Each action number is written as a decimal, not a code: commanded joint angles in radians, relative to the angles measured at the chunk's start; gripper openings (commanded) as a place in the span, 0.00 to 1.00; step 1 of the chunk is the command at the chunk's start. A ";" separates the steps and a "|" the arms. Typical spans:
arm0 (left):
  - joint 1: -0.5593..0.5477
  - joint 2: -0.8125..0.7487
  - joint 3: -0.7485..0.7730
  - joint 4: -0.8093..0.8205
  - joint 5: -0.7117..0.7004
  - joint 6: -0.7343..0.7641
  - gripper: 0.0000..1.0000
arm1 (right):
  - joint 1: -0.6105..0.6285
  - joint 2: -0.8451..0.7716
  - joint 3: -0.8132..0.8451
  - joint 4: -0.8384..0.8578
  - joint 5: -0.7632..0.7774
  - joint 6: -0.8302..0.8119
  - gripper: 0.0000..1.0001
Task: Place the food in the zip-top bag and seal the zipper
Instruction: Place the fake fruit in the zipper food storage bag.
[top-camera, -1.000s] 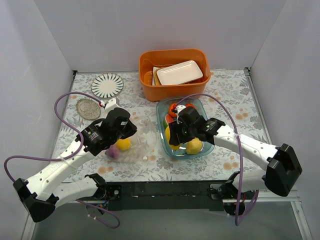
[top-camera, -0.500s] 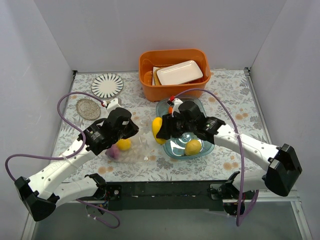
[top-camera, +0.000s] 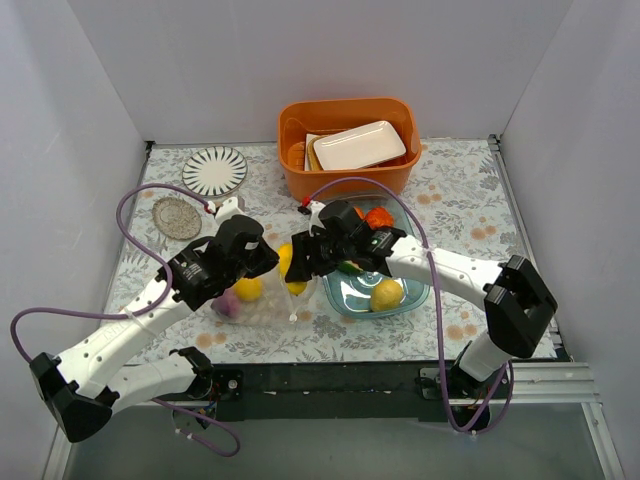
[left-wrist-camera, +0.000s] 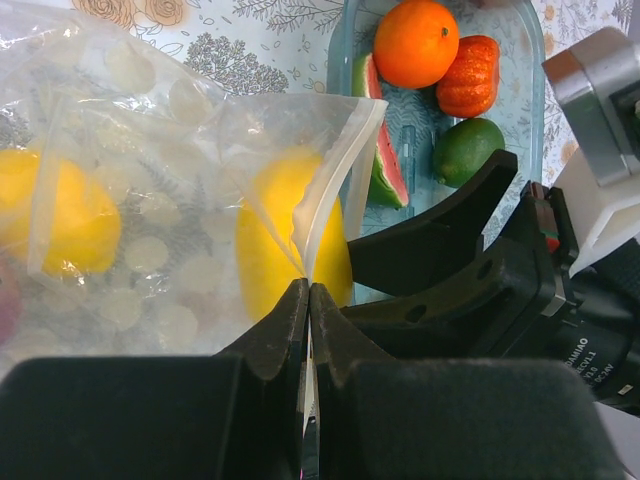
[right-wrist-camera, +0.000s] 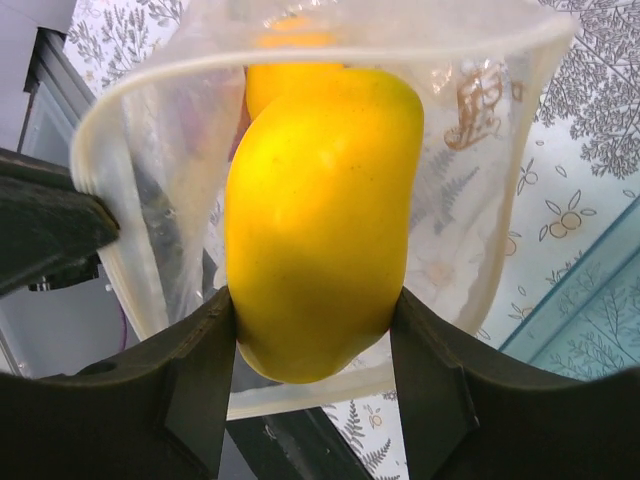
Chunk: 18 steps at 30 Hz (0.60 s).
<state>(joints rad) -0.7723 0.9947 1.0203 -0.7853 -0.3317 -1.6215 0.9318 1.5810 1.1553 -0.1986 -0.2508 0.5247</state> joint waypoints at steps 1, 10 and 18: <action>0.001 -0.036 0.004 0.001 -0.013 -0.009 0.00 | 0.002 0.014 0.095 0.044 -0.018 -0.020 0.59; -0.001 -0.077 0.017 -0.003 -0.052 -0.018 0.00 | 0.001 -0.027 0.173 -0.054 0.079 -0.112 0.89; 0.001 -0.097 0.041 -0.012 -0.090 -0.028 0.00 | -0.007 -0.183 0.097 -0.154 0.345 -0.098 0.93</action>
<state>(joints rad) -0.7723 0.9207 1.0222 -0.7895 -0.3725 -1.6398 0.9314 1.5314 1.2785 -0.2924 -0.1028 0.4343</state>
